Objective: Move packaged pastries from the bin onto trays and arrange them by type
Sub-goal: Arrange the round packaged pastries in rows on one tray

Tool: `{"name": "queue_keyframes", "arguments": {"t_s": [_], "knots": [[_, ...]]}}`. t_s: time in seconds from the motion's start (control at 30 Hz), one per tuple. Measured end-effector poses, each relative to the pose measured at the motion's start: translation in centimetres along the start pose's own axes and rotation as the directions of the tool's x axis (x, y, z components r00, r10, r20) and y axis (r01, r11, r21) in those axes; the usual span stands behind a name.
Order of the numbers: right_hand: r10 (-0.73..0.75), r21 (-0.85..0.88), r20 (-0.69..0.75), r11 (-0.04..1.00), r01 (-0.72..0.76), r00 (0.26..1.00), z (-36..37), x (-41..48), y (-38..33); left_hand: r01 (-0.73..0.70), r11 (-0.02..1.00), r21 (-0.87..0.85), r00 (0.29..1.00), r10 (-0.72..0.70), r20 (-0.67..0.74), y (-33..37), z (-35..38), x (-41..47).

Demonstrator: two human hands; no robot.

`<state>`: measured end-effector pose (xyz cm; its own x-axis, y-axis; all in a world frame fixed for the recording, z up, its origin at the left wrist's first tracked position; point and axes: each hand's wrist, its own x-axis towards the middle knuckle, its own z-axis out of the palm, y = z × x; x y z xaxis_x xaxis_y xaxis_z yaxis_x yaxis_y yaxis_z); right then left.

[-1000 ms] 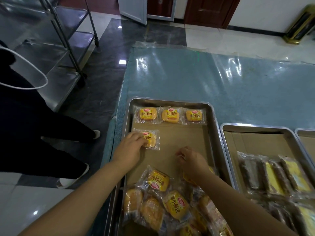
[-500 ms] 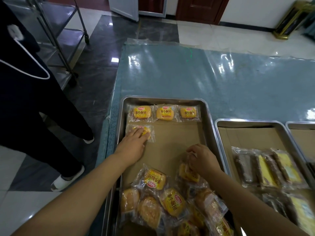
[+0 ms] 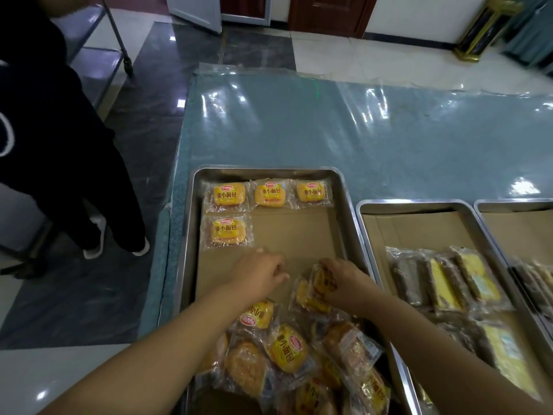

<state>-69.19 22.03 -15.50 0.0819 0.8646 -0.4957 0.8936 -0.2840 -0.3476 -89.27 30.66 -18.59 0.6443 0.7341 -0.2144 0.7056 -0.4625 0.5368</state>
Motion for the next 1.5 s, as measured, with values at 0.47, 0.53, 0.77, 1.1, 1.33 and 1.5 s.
{"name": "queue_keyframes", "arguments": {"t_s": [0.47,0.53,0.77,1.1,1.33,1.5], "knots": [[-0.006,0.080,-0.417,0.996,0.043,0.909,-1.8,1.0,0.8,0.194,0.922,-0.335,0.912,-0.296,-0.285,1.8,-0.3,2.8],[-0.077,0.012,-0.435,0.996,0.092,0.897,-2.0,1.6,0.5,0.198,0.905,-0.375,0.863,-0.343,-0.372,1.4,-0.8,3.5],[-0.262,-0.209,-0.577,0.963,0.170,0.774,-2.5,3.8,-1.0,0.248,0.822,-0.513,0.764,-0.492,-0.418,0.6,-0.7,4.5],[-0.222,-0.259,-0.323,0.956,0.140,0.920,2.1,4.4,0.5,0.023,0.943,0.332,0.972,0.057,-0.228,0.1,1.2,4.1],[-0.205,-0.267,-0.260,0.954,0.134,0.943,1.6,6.9,1.2,-0.068,0.858,0.509,0.992,0.112,-0.058,-1.2,2.8,5.1],[-0.242,-0.289,-0.236,0.942,0.169,0.941,1.0,8.5,1.6,-0.084,0.858,0.506,0.993,0.115,-0.029,-1.7,2.3,5.8]]}}
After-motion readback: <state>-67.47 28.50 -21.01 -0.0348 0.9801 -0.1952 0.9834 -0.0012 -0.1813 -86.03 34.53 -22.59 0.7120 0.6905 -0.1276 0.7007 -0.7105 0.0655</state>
